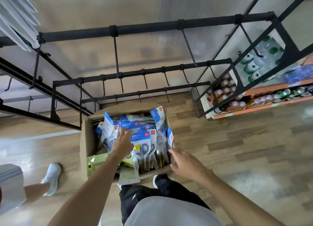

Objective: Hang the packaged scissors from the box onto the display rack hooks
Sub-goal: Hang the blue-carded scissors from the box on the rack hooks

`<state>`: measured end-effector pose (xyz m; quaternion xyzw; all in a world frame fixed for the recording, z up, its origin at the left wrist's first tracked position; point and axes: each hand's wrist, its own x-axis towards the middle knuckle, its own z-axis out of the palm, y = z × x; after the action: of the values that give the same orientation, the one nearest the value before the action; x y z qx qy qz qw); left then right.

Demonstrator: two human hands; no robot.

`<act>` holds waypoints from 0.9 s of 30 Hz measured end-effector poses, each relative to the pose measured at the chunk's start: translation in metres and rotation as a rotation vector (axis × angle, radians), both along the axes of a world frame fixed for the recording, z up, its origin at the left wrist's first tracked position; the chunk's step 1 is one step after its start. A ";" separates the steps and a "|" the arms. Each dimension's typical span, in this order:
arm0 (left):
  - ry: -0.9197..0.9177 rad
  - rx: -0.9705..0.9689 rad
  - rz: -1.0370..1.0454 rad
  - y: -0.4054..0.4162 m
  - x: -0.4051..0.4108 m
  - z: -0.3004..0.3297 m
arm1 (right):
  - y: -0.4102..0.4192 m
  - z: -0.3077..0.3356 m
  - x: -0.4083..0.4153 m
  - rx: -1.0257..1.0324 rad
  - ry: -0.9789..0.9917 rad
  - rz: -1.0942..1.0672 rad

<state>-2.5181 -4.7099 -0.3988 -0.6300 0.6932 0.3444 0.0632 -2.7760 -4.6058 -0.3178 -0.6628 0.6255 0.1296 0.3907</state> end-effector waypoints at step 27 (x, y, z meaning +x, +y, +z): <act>0.299 -0.102 0.477 0.052 0.087 0.052 | -0.081 -0.070 0.071 -0.067 -0.050 -0.042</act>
<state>-2.4314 -4.6577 -0.3473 -0.7198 0.5435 0.4033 -0.1545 -2.7052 -4.6871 -0.3873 -0.6652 0.6334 0.0839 0.3864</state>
